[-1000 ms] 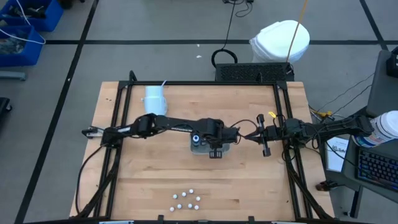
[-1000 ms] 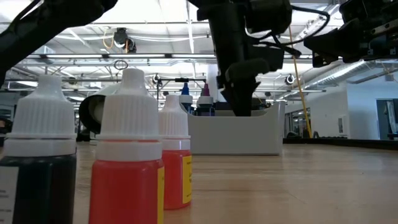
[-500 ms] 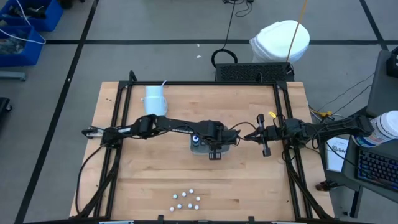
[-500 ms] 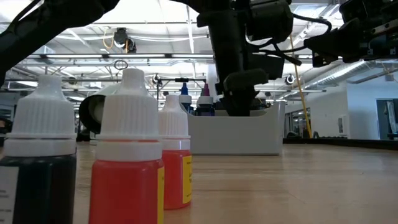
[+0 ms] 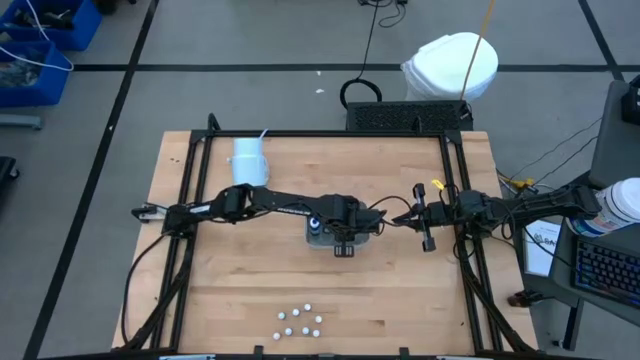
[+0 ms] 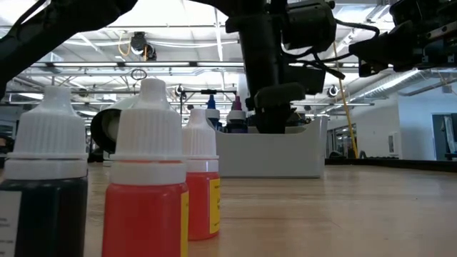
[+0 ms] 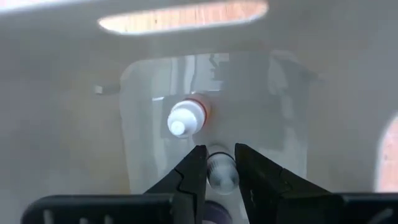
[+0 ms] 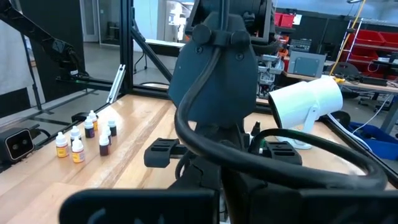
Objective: Pick & Place food coloring
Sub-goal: Put the small green food coloring bottle into the white container
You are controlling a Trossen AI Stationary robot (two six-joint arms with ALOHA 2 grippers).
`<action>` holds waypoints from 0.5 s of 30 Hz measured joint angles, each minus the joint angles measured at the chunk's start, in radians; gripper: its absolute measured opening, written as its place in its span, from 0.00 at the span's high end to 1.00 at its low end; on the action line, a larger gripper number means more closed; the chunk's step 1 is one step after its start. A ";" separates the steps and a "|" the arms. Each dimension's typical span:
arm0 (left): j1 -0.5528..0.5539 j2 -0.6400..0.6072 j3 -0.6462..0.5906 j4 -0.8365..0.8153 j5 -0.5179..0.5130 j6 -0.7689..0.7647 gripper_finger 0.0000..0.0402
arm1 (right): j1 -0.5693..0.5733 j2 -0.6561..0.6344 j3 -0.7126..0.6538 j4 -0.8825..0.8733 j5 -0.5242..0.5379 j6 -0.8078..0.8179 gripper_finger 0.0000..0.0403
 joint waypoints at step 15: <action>0.000 0.000 0.114 -0.089 -0.017 0.016 0.78 | 0.000 0.000 0.000 0.001 0.000 -0.002 1.00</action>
